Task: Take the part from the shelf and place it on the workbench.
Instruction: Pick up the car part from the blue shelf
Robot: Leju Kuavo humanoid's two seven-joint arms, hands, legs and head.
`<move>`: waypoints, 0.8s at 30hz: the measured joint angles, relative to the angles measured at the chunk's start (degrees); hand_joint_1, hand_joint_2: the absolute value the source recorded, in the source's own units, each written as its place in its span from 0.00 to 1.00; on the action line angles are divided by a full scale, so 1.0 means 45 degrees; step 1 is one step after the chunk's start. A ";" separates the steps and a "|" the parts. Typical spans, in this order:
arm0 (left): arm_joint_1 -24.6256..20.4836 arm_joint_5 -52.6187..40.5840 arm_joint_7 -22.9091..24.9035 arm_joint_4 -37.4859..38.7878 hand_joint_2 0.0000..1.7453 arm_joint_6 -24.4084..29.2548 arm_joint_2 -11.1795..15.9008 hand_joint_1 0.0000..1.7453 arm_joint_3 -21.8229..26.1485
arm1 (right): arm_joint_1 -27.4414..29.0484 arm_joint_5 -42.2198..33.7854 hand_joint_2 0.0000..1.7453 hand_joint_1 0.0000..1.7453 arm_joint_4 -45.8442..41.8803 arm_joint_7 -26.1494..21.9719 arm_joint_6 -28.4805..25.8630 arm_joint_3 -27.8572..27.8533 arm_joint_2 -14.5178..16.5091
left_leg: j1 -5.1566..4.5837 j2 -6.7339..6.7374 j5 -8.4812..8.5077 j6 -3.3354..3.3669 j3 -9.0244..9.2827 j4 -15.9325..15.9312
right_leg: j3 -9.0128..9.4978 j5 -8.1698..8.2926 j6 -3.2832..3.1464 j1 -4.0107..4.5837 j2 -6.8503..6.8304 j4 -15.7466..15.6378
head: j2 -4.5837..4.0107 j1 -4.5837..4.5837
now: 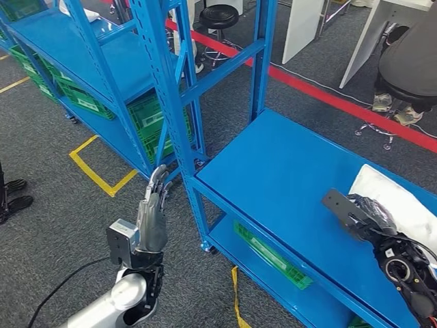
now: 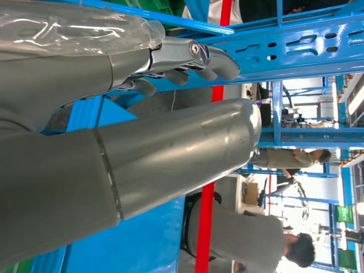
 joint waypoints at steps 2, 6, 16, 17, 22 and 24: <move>0.0000 0.0004 -0.0002 0.0000 0.00 0.0000 0.0000 0.00 0.0000 | 0.0000 0.0034 1.00 0.00 -0.0017 0.0024 0.0000 -0.0013 0.0000 | 0.0000 0.0000 0.0000 0.0000 0.0000 0.0000 | 0.0000 0.0000 0.0000 0.0000 0.0000 0.0000 | 0.0000 0.0000; 0.0000 0.0032 -0.0026 0.0000 0.00 -0.0073 0.0000 0.00 0.0000 | -0.0001 0.0288 1.00 0.00 -0.0079 0.0270 0.0117 -0.0013 -0.0003 | 0.0000 0.0001 0.0000 0.0000 0.0005 0.0001 | -0.0001 0.0000 0.0000 0.0000 0.0000 0.0000 | 0.0000 0.0000; -0.0027 0.0121 -0.0089 0.0005 0.00 -0.0534 -0.0011 0.00 0.0000 | 0.0081 0.0766 1.00 0.00 -0.0172 0.1028 0.0660 -0.0010 -0.0022 | -0.0001 0.0003 0.0000 0.0000 0.0010 0.0003 | -0.0008 0.0000 0.0000 0.0001 0.0003 -0.0001 | 0.0000 0.0000; -0.0032 0.0124 -0.0090 0.0005 0.00 -0.0556 -0.0014 0.00 0.0000 | 0.0086 0.0783 1.00 0.00 -0.0180 0.1060 0.0716 -0.0011 -0.0025 | -0.0001 0.0003 0.0000 0.0000 0.0010 0.0003 | -0.0008 0.0000 0.0000 0.0001 0.0004 -0.0001 | 0.0000 -0.0001; -0.0039 0.0124 -0.0092 0.0005 0.00 -0.0600 -0.0019 0.00 0.0000 | 0.0099 0.0808 1.00 0.00 -0.0211 0.1117 0.0792 -0.0012 -0.0029 | -0.0001 0.0004 0.0000 0.0000 0.0012 0.0004 | -0.0008 0.0000 0.0000 0.0001 0.0006 -0.0001 | 0.0001 0.0000; -0.0039 0.0124 -0.0093 0.0005 0.00 -0.0612 -0.0019 0.00 0.0000 | 0.0107 0.0810 1.00 0.25 -0.0216 0.1117 0.0794 -0.0013 -0.0029 | -0.0001 0.0004 0.0000 0.0000 0.0012 0.0004 | -0.0007 0.0000 0.0000 0.0001 0.0006 -0.0001 | 0.0001 0.0001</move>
